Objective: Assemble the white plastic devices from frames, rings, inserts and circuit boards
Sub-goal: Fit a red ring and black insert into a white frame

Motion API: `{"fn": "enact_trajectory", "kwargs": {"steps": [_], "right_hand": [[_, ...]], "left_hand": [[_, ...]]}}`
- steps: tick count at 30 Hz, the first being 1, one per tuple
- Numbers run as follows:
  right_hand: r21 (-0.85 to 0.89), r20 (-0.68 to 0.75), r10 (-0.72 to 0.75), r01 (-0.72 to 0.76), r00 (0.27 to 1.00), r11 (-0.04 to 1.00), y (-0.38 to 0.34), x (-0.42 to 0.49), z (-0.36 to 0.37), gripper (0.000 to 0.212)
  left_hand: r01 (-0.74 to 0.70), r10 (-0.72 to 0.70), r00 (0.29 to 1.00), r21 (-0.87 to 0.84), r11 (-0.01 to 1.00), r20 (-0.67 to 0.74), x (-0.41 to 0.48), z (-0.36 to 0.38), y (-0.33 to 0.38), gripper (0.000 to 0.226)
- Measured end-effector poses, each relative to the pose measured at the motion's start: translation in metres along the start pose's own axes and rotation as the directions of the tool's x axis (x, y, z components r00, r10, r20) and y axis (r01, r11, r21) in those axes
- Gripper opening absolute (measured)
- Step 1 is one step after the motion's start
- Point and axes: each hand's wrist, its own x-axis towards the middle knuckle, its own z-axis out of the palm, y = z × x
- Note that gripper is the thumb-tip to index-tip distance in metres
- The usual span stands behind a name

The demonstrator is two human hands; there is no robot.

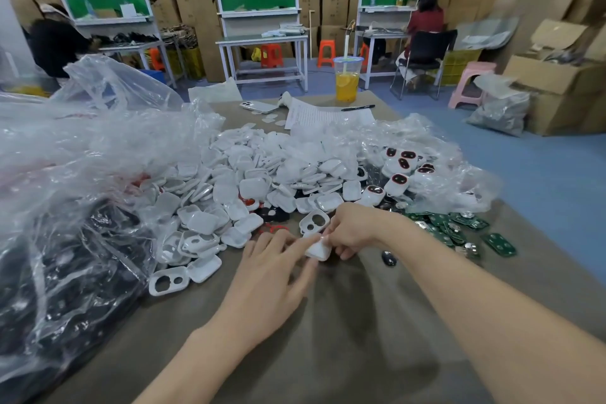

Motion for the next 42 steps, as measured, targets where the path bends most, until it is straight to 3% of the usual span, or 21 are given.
{"fn": "enact_trajectory", "kwargs": {"steps": [3, 5, 9, 13, 17, 21, 29, 42], "right_hand": [[0.02, -0.025, -0.001, 0.001, 1.0, 1.0, 0.005, 0.0, 0.001, 0.016], [0.031, -0.052, 0.0, 0.001, 0.999, 1.0, 0.008, 0.001, 0.002, 0.024], [0.162, -0.133, 0.036, -0.014, 0.991, 0.987, 0.017, 0.003, 0.011, 0.015], [0.447, -0.24, -0.008, 0.118, 0.971, 0.887, 0.032, 0.004, 0.027, 0.009], [0.613, -0.369, -0.041, 0.276, 0.928, 0.74, 0.041, 0.0, 0.046, 0.006], [0.627, -0.419, -0.037, 0.318, 0.907, 0.711, 0.039, -0.004, 0.052, 0.009], [0.577, -0.449, -0.064, 0.345, 0.891, 0.741, 0.039, -0.004, 0.054, 0.007], [0.476, -0.578, -0.026, 0.362, 0.816, 0.802, 0.04, 0.002, 0.067, 0.01]], "left_hand": [[0.327, -0.319, 0.944, -0.135, 0.935, 0.079, 0.002, -0.003, 0.005, 0.033], [0.407, -0.384, 0.904, -0.106, 0.907, 0.19, 0.009, -0.003, 0.009, 0.034], [0.459, -0.425, 0.881, -0.156, 0.875, 0.21, 0.023, 0.006, 0.021, 0.035], [0.487, -0.441, 0.874, -0.37, 0.791, 0.205, 0.032, 0.014, 0.019, 0.033], [0.494, -0.438, 0.862, -0.611, 0.619, 0.253, 0.039, 0.014, 0.012, 0.027], [0.479, -0.404, 0.858, -0.775, 0.413, 0.316, 0.039, 0.014, 0.017, 0.02], [0.488, -0.37, 0.859, -0.788, 0.376, 0.355, 0.04, 0.014, 0.015, 0.037], [0.444, -0.434, 0.879, -0.678, 0.587, 0.2, 0.038, 0.03, 0.014, 0.031]]}}
